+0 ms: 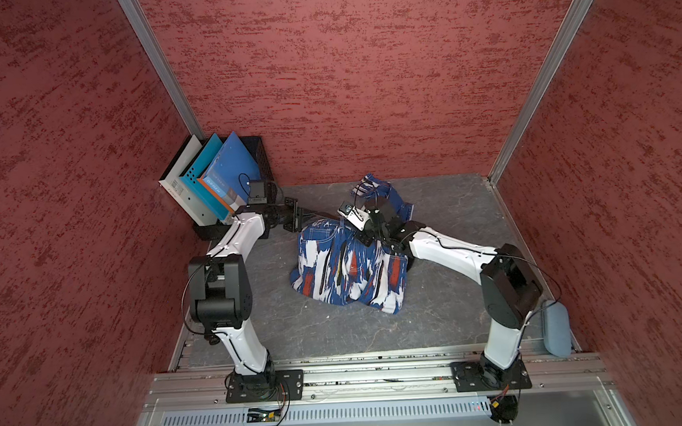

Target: Remove the belt from the trousers

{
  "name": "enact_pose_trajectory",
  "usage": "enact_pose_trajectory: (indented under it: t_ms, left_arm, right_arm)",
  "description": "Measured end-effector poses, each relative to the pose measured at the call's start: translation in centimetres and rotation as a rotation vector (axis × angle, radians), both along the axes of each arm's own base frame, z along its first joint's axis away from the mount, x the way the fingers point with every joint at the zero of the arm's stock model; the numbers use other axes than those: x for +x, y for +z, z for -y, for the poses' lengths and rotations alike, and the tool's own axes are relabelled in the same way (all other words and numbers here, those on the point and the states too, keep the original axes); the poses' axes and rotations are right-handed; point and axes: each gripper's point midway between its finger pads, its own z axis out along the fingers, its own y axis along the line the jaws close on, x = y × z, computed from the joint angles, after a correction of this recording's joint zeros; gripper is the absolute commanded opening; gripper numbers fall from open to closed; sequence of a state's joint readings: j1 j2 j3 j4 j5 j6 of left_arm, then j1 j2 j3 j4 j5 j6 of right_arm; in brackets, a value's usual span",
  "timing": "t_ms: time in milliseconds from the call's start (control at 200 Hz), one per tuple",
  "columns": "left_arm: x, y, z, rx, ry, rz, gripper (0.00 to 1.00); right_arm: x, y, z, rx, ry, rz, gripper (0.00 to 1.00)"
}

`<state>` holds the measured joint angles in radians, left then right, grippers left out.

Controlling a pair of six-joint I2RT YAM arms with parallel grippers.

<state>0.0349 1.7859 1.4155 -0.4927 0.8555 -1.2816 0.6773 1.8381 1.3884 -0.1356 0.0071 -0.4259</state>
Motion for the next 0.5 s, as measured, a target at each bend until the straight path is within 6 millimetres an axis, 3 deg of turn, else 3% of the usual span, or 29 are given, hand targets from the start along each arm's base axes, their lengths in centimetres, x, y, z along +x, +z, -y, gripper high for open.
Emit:
enact_pose_trajectory:
  t_ms: [501]
  left_arm:
    - [-1.8, 2.4, -6.0, -0.034, 0.066, 0.011, 0.0]
  right_arm:
    - [-0.6, 0.8, -1.6, 0.038, 0.053, 0.009, 0.0]
